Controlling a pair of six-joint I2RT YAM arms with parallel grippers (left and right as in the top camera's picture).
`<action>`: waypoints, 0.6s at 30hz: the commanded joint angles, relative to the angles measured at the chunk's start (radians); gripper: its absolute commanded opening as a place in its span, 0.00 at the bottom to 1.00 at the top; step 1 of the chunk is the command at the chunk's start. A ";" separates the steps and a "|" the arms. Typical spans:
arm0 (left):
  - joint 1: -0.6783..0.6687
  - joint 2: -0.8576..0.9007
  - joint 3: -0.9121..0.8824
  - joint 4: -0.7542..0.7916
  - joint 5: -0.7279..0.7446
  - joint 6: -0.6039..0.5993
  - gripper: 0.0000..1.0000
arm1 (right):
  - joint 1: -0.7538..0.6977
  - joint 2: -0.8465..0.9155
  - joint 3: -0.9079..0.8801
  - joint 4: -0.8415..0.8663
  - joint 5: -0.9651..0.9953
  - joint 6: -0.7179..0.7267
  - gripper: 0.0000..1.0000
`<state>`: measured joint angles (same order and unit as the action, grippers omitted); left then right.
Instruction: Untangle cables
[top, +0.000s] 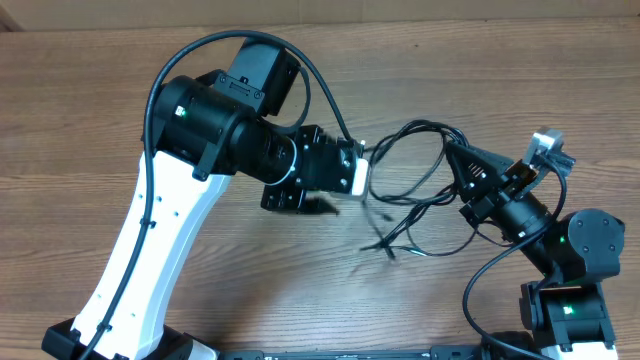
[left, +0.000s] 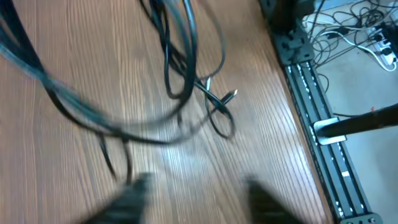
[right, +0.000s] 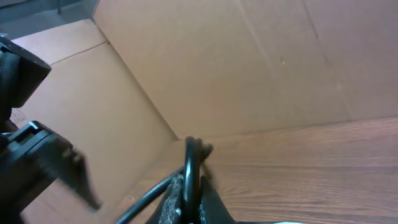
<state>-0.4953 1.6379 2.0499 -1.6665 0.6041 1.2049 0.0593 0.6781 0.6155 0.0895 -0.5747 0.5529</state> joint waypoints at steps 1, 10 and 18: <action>0.004 -0.026 0.014 0.023 -0.013 -0.042 1.00 | -0.005 -0.008 0.027 0.014 0.020 -0.011 0.04; 0.005 -0.026 0.014 0.166 0.089 -0.083 1.00 | -0.005 -0.008 0.027 0.085 -0.165 -0.091 0.04; 0.023 -0.026 0.014 0.254 0.106 -0.162 1.00 | -0.005 -0.008 0.027 0.288 -0.357 -0.090 0.04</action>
<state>-0.4927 1.6371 2.0502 -1.4189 0.6704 1.0882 0.0589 0.6777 0.6159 0.3401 -0.8154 0.4744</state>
